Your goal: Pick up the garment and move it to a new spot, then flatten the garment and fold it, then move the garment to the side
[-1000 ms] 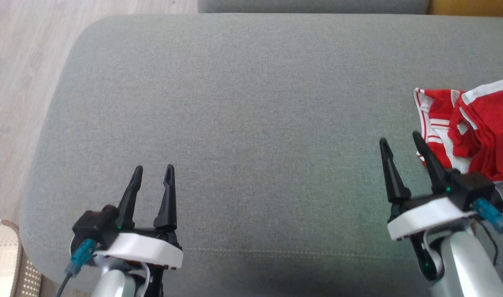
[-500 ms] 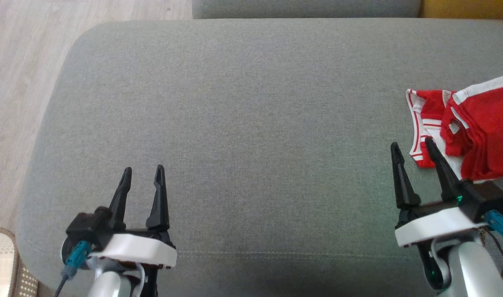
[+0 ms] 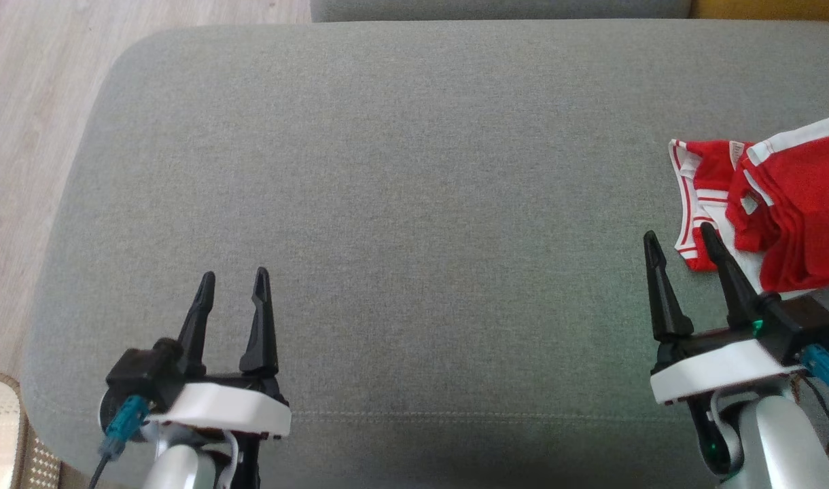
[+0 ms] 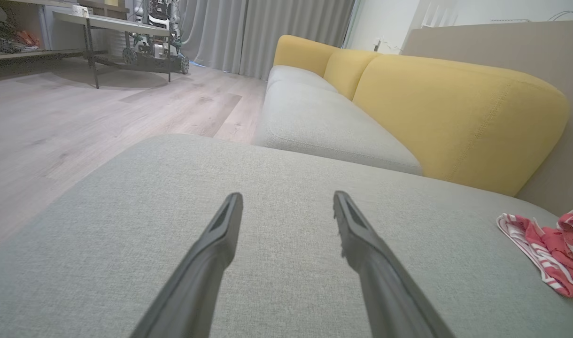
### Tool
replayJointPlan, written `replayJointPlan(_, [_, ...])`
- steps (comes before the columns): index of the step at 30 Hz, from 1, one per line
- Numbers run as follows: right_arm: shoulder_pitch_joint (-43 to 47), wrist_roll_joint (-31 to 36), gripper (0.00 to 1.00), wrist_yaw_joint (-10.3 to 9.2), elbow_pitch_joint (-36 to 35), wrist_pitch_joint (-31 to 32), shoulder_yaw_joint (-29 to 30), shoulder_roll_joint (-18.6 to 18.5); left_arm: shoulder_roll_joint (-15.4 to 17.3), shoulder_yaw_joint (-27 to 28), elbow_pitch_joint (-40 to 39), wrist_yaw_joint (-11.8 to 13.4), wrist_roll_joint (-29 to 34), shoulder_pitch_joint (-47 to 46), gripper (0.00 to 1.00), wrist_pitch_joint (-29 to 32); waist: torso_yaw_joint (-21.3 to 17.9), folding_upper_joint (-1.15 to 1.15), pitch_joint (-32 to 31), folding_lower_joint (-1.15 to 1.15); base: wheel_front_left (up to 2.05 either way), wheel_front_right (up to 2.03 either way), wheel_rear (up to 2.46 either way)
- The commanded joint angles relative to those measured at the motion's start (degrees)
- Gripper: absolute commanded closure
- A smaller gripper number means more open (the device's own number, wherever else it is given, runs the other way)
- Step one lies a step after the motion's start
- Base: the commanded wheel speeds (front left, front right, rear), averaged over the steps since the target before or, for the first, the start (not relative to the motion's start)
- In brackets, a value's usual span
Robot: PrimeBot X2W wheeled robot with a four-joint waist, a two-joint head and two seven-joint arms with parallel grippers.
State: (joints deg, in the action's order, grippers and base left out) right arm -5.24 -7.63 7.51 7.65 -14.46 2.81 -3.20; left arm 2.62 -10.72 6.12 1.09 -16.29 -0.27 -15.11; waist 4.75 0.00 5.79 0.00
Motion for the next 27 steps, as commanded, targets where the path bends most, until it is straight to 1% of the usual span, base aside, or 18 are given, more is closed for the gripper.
replayJointPlan(1, [-1.7, 0.1, 0.0, -0.02, -2.2, -0.5, -1.5, 0.3, 0.3, 1.8, -2.0, 0.9, 0.5, -2.3, 0.0, 0.1, 0.0, 0.0, 0.1, 0.0, 0.0, 0.0, 0.0])
replayJointPlan(7, [-1.9, 0.4, 0.0, -0.02, -2.7, -0.5, -1.5, 0.3, 0.3, 2.4, -2.9, 0.3, -1.2, -1.9, 0.0, 0.1, -0.2, 0.0, 0.0, 0.0, 0.0, 0.0, 0.0])
replayJointPlan(9, [-1.9, 0.3, 0.0, -0.02, -2.9, -0.5, -1.7, 0.3, 0.3, 2.6, -2.4, -0.7, -3.2, -1.6, 0.0, 0.1, -0.3, 0.0, 0.0, 0.0, 0.0, 0.0, 0.0])
replayJointPlan(10, [-1.9, 0.3, 0.0, -0.02, -3.0, -0.5, -1.7, 0.3, 0.3, 2.7, -2.0, -1.7, -4.7, -1.5, 0.0, 0.1, -0.4, 0.0, -0.1, 0.0, 0.0, 0.0, 0.0])
replayJointPlan(13, [-1.9, 0.3, 0.0, -0.02, -3.1, -0.5, -1.8, 0.3, 0.3, 3.5, -1.4, -3.4, -6.2, -1.5, 0.0, 0.1, -0.5, 0.0, -0.1, 0.0, 0.0, 0.0, 0.0])
replayJointPlan(23, [-1.9, 0.3, 0.0, -0.02, -3.0, -0.5, -1.8, 0.3, 0.3, 4.4, -2.1, -5.3, -7.6, -1.4, 0.0, 0.1, -0.9, 0.0, -0.3, 0.0, 0.0, 0.0, 0.0])
replayJointPlan(24, [0.0, 0.1, 1.0, 0.0, -1.0, 0.0, -0.4, 0.0, 0.0, 2.3, -0.1, -5.0, -7.6, 0.0, 1.0, 0.0, -0.9, 0.0, -0.3, 0.0, 0.0, 0.0, 0.0])
replayJointPlan(27, [0.6, 0.1, 1.0, 0.0, 1.9, 0.1, -0.6, 0.0, -0.2, 2.0, 2.7, -5.1, -7.6, 0.6, 1.0, 0.0, -0.9, 0.0, -0.3, 0.0, 0.0, 0.0, 0.0])
